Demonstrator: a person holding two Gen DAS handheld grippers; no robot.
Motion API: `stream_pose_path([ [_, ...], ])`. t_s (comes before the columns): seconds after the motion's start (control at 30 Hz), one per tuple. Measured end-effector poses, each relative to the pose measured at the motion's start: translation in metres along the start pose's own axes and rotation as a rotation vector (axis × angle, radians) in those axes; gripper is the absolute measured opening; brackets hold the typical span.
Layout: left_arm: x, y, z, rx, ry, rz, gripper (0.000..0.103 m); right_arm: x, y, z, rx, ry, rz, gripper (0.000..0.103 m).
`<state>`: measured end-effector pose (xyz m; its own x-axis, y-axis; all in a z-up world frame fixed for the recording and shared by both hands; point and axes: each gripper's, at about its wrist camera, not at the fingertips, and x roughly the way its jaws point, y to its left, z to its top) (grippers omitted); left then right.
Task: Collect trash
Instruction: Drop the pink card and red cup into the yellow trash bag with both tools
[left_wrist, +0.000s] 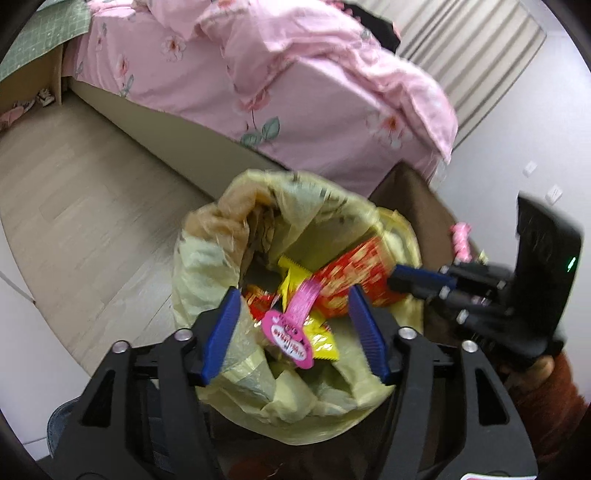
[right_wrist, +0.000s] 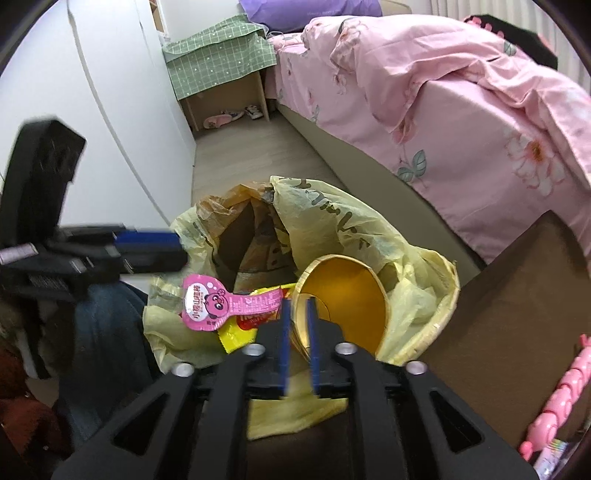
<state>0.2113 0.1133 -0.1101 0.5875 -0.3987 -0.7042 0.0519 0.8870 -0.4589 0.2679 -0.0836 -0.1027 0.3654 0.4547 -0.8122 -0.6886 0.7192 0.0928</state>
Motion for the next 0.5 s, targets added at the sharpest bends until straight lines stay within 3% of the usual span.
stream_pose_path([
  [0.03, -0.007, -0.001, 0.002, -0.002, -0.024, 0.004, 0.062, -0.002, 0.001, -0.001, -0.002, -0.003, -0.001, 0.034],
  [0.07, -0.014, -0.003, 0.004, -0.002, -0.048, 0.014, 0.063, -0.006, 0.002, -0.001, -0.001, -0.013, 0.001, 0.035],
  [0.33, -0.052, -0.035, 0.017, 0.053, -0.157, 0.050, 0.065, -0.065, 0.003, -0.006, 0.046, -0.111, -0.029, 0.035],
  [0.5, -0.057, -0.067, 0.014, 0.110, -0.168, 0.025, 0.065, -0.127, -0.006, -0.030, 0.097, -0.203, -0.075, 0.035],
])
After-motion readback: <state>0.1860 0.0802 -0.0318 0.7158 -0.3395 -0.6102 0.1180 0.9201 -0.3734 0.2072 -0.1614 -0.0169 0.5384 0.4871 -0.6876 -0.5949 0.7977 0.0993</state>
